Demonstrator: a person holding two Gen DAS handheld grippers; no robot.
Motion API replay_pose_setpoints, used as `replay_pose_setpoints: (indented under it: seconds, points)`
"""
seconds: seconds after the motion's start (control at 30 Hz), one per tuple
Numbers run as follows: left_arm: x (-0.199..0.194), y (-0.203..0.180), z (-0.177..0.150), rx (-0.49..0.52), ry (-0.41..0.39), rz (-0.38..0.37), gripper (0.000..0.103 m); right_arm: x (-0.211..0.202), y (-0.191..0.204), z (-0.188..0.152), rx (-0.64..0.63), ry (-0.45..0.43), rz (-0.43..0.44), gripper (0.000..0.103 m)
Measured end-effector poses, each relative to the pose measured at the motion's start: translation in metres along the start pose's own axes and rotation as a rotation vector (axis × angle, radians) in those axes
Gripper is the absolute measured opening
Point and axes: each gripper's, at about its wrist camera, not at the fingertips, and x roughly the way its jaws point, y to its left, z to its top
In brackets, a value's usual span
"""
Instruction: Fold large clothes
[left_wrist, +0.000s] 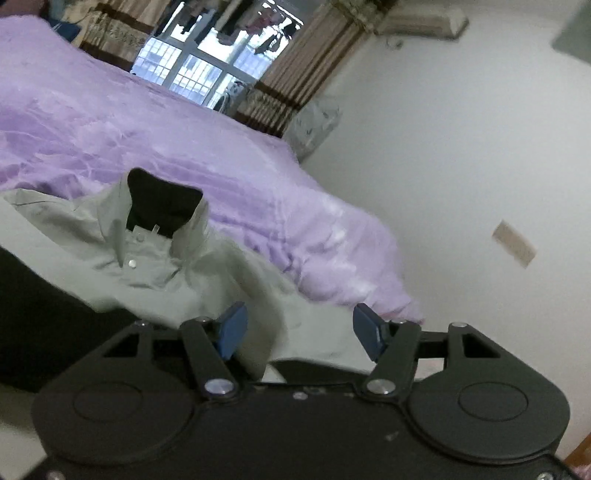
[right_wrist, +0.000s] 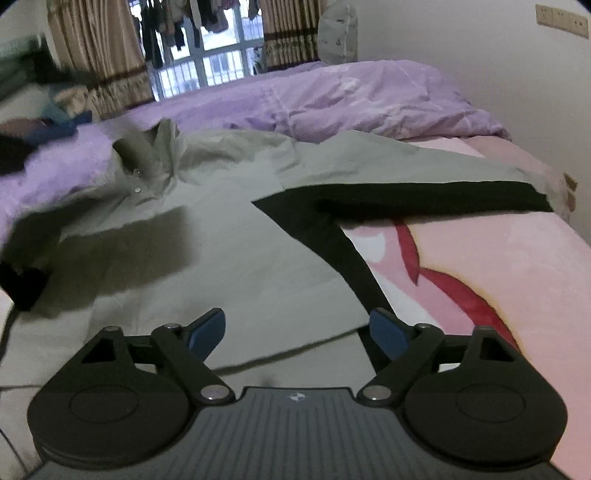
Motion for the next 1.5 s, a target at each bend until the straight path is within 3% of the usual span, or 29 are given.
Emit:
replay_pose_setpoints:
  seconds: [0.1,0.2,0.4,0.5,0.73,0.77,0.8,0.83,0.87,0.97,1.1,1.23,1.33,1.4,1.5]
  points:
    - [-0.022,0.028,0.0,0.006,-0.033,0.066,0.065,0.016,-0.012,0.006,0.039,0.027,0.082,0.082]
    - [-0.052,0.065,-0.007,-0.005,-0.07,0.205,0.065,0.045,-0.019,0.015,0.101,0.075,0.195,0.073]
    - [-0.069,0.156,-0.025,-0.019,0.001,0.459,0.064,0.114,-0.025,0.037,0.343,0.148,0.344,0.07]
    - [-0.063,0.186,-0.032,-0.05,0.025,0.49,0.064,0.144,-0.018,0.047,0.415,0.144,0.336,0.07]
    - [-0.065,0.185,-0.04,-0.045,0.028,0.471,0.065,0.174,-0.001,0.061,0.499,0.045,0.312,0.07]
    - [-0.063,0.184,-0.039,-0.044,0.029,0.471,0.065,0.177,0.0,0.064,0.508,0.036,0.304,0.064]
    - [-0.062,0.181,-0.039,-0.039,0.031,0.47,0.065,0.178,0.001,0.065,0.511,0.03,0.295,0.031]
    - [-0.061,0.181,-0.037,-0.034,0.029,0.474,0.065,0.179,0.003,0.067,0.51,0.037,0.288,0.01]
    - [-0.06,0.183,-0.037,-0.028,0.028,0.478,0.065,0.177,0.001,0.069,0.513,0.045,0.285,0.002]
    - [-0.064,0.181,-0.037,-0.015,0.015,0.47,0.065,0.154,-0.005,0.073,0.509,-0.025,0.317,0.001]
    - [-0.059,0.185,-0.038,-0.017,0.025,0.455,0.065,0.113,-0.016,0.073,0.431,-0.131,0.262,0.001]
    - [-0.035,0.199,-0.046,-0.053,0.107,0.479,0.065,0.135,-0.031,0.061,0.427,-0.027,0.214,0.002]
    - [-0.026,0.208,-0.053,-0.043,0.122,0.502,0.065,0.15,-0.037,0.049,0.426,0.031,0.186,0.005]
    - [-0.026,0.206,-0.05,-0.032,0.135,0.504,0.065,0.146,-0.041,0.046,0.436,0.027,0.187,0.015]
    - [-0.034,0.195,-0.041,0.001,0.128,0.497,0.065,0.124,-0.036,0.053,0.405,-0.03,0.149,0.018]
